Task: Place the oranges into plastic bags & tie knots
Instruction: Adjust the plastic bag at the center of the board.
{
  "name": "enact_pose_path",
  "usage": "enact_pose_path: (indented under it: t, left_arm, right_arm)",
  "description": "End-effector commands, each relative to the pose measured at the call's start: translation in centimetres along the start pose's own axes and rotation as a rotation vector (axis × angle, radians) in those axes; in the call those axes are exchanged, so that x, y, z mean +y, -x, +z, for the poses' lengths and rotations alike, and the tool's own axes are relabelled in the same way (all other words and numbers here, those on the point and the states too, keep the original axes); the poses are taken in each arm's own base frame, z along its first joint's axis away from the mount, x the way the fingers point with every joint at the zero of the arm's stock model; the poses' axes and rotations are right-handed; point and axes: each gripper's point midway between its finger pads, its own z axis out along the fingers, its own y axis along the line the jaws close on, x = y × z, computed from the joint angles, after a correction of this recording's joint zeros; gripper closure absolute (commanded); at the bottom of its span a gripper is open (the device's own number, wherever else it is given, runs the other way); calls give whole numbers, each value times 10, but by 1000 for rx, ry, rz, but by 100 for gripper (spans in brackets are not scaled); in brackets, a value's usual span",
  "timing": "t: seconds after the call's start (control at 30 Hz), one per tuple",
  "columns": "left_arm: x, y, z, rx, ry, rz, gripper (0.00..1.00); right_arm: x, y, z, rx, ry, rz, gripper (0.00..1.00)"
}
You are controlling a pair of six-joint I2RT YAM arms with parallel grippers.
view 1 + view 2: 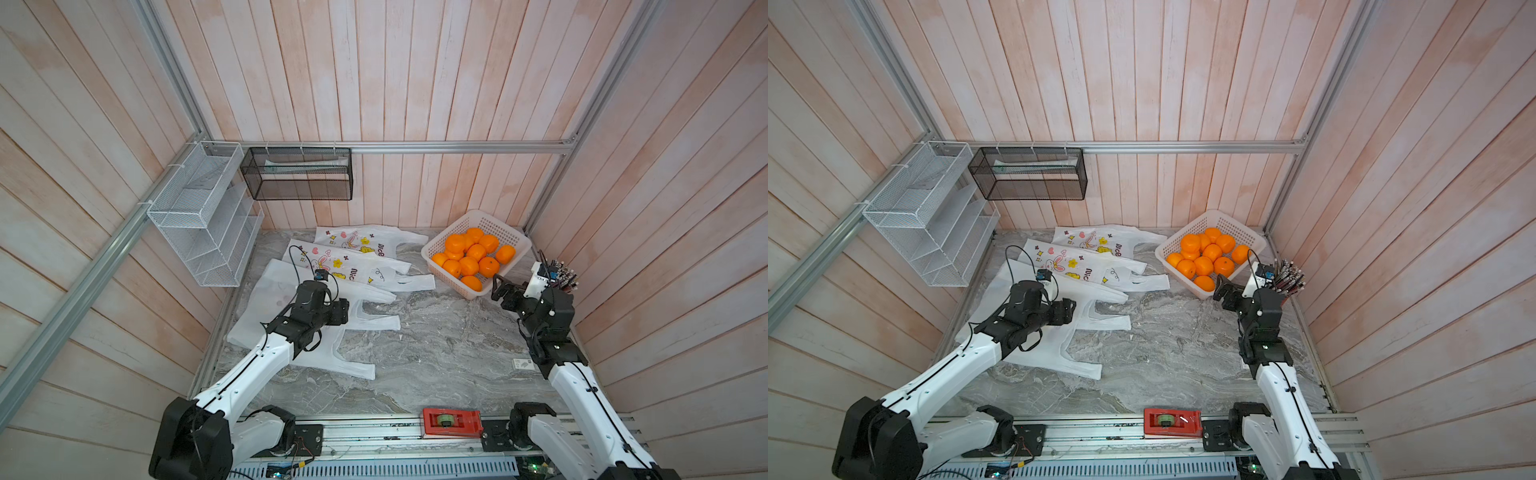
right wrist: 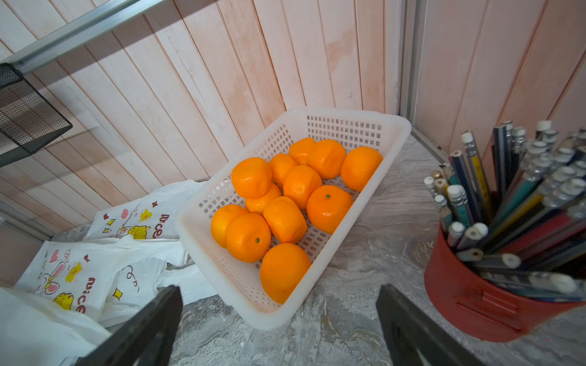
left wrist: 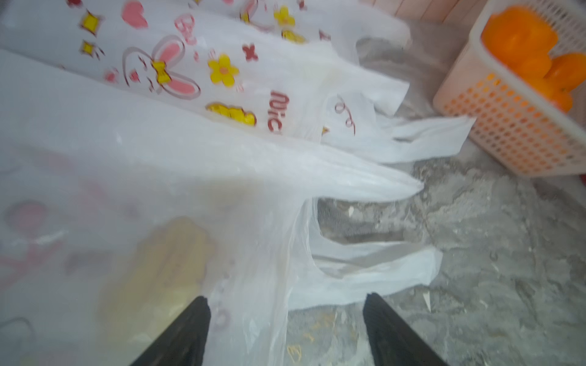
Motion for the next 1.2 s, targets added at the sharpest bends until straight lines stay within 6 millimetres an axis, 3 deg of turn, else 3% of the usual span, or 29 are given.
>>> enact_pose_path:
  t: [0.0,0.23,0.43,1.17]
  left_arm:
    - [5,-50,-4,228,45,-17,24]
    - [3,-82,5,339,48,-62,25]
    - [15,-92,15,362,117,-74,27]
    - [45,-91,41,346,291,-14,50]
  right_arm:
    - [1,-12,-3,56,11,39,2]
    - [-3,-16,-4,61,-10,39,2]
    - [-6,-18,-5,59,-20,34,2]
    - [-11,-20,-4,54,-40,20,2]
